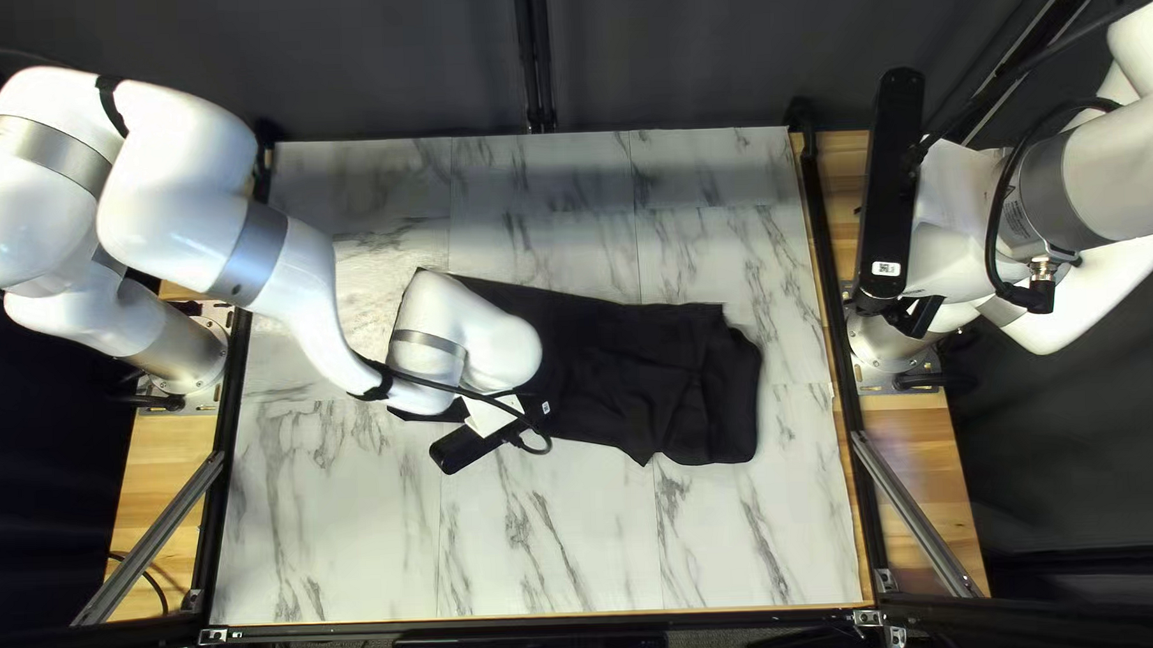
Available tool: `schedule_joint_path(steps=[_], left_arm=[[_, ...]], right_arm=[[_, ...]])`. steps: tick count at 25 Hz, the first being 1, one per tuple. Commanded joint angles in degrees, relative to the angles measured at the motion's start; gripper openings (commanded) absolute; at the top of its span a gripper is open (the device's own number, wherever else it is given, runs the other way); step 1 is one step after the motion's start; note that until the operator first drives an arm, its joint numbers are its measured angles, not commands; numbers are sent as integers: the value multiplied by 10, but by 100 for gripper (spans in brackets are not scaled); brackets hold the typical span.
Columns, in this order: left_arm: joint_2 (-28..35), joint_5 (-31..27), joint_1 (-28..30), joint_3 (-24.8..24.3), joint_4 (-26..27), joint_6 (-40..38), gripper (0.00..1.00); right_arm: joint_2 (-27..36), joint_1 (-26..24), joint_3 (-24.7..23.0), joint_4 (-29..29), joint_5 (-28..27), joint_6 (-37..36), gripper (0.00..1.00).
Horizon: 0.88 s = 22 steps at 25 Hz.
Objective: Fold t-shirt
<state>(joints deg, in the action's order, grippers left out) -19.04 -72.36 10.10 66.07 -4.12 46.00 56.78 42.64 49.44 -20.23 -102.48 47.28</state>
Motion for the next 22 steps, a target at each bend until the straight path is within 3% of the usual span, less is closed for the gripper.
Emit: schedule_joint_path(steps=[1,8,22], left_arm=[[-20,1,-21,12,-21,-4,100],[-30,-12,-34,6,-37,2,100],[-50,-32,7,12,-12,13,100]], right_arm=[[0,0,0,0,0,0,100],[0,0,0,0,0,0,100],[0,0,0,0,0,0,100]])
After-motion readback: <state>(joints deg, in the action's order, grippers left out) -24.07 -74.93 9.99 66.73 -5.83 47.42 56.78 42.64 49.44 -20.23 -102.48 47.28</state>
